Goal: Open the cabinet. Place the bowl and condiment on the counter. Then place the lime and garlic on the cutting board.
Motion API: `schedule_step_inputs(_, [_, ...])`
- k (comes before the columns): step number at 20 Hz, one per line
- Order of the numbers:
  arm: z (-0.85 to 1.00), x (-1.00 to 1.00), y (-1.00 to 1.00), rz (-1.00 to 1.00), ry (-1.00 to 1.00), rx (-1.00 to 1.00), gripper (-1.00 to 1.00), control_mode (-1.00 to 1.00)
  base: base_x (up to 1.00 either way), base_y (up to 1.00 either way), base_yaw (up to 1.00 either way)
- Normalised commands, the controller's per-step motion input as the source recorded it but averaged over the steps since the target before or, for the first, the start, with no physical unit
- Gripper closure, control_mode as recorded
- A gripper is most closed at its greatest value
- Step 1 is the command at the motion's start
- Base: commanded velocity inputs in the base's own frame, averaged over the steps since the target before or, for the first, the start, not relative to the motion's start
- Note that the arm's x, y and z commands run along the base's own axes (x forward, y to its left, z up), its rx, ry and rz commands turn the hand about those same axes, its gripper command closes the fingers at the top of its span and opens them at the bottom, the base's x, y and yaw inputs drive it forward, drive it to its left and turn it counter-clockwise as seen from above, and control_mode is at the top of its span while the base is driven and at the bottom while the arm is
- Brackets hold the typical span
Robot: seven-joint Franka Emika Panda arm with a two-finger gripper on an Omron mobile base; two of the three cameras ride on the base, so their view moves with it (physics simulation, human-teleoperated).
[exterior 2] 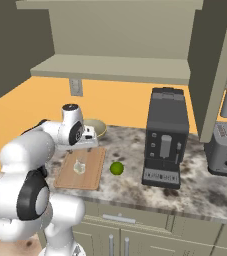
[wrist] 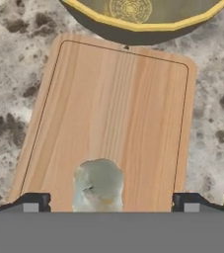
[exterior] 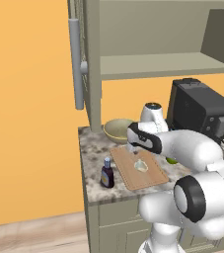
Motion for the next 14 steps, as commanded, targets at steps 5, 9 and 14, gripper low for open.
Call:
schedule_step_inputs(5, [0.34, -0.21, -0.61, -0.05, 0.00, 0.04, -1.00, -1.00, 0.00, 0.00, 0.00])
schedule_step_inputs(9, [0.25, -0.18, -0.42, -0.09, -0.01, 0.04, -1.00, -1.00, 0.00, 0.00, 0.00])
schedule_step_inputs(14, [0.15, -0.03, -0.03, -0.05, -0.02, 0.01, -1.00, -1.00, 0.00, 0.00, 0.00])
